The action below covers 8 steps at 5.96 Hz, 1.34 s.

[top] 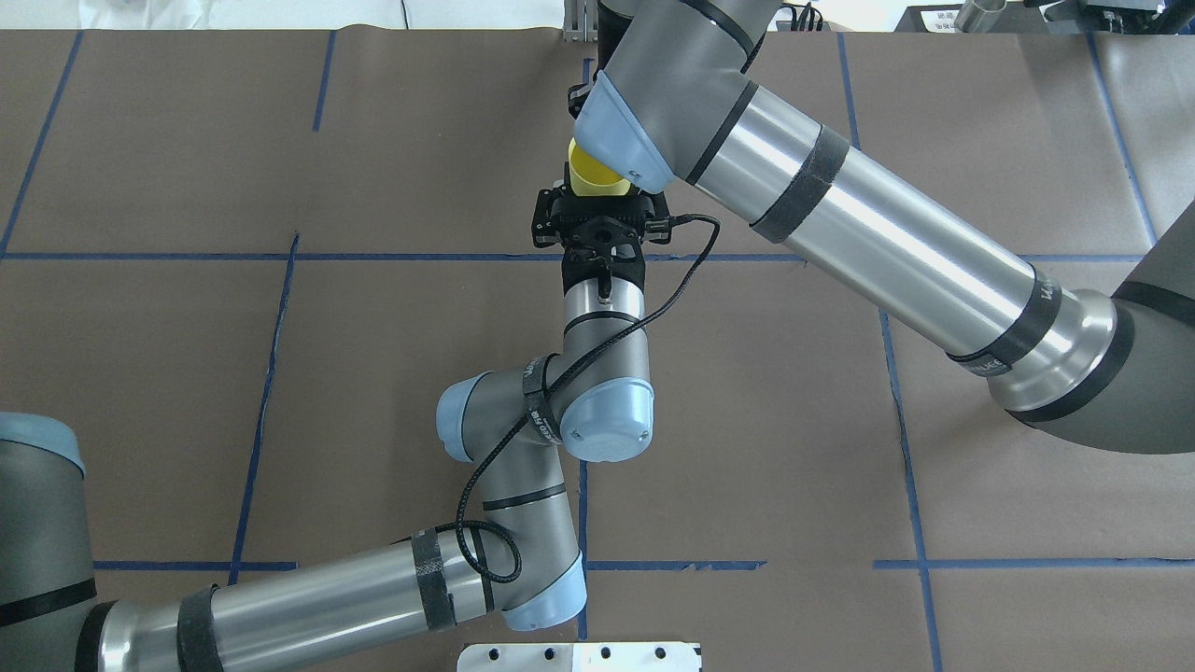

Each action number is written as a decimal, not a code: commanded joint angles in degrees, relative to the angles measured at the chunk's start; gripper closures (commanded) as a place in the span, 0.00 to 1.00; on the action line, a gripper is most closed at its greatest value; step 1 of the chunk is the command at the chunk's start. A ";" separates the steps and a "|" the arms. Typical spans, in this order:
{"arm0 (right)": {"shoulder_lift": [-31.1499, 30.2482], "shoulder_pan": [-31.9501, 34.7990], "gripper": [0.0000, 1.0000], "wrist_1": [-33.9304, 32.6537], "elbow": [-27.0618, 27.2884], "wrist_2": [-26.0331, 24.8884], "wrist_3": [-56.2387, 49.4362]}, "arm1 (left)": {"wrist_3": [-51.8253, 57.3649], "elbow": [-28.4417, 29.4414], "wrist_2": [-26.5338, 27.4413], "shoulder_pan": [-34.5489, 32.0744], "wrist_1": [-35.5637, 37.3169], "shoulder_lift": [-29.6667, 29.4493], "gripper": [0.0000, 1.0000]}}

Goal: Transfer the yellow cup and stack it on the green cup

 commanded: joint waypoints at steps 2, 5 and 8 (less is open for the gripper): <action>0.29 0.11 1.00 0.18 -0.08 0.32 1.73 | 0.61 -0.05 -0.09 0.00 0.00 0.18 0.18; 1.77 1.76 1.00 1.41 0.27 1.28 4.29 | 0.70 -0.14 -0.09 0.00 0.09 1.14 0.00; 4.94 9.31 1.00 10.97 0.27 8.39 14.12 | 0.62 -0.14 -0.44 0.09 0.00 2.10 0.00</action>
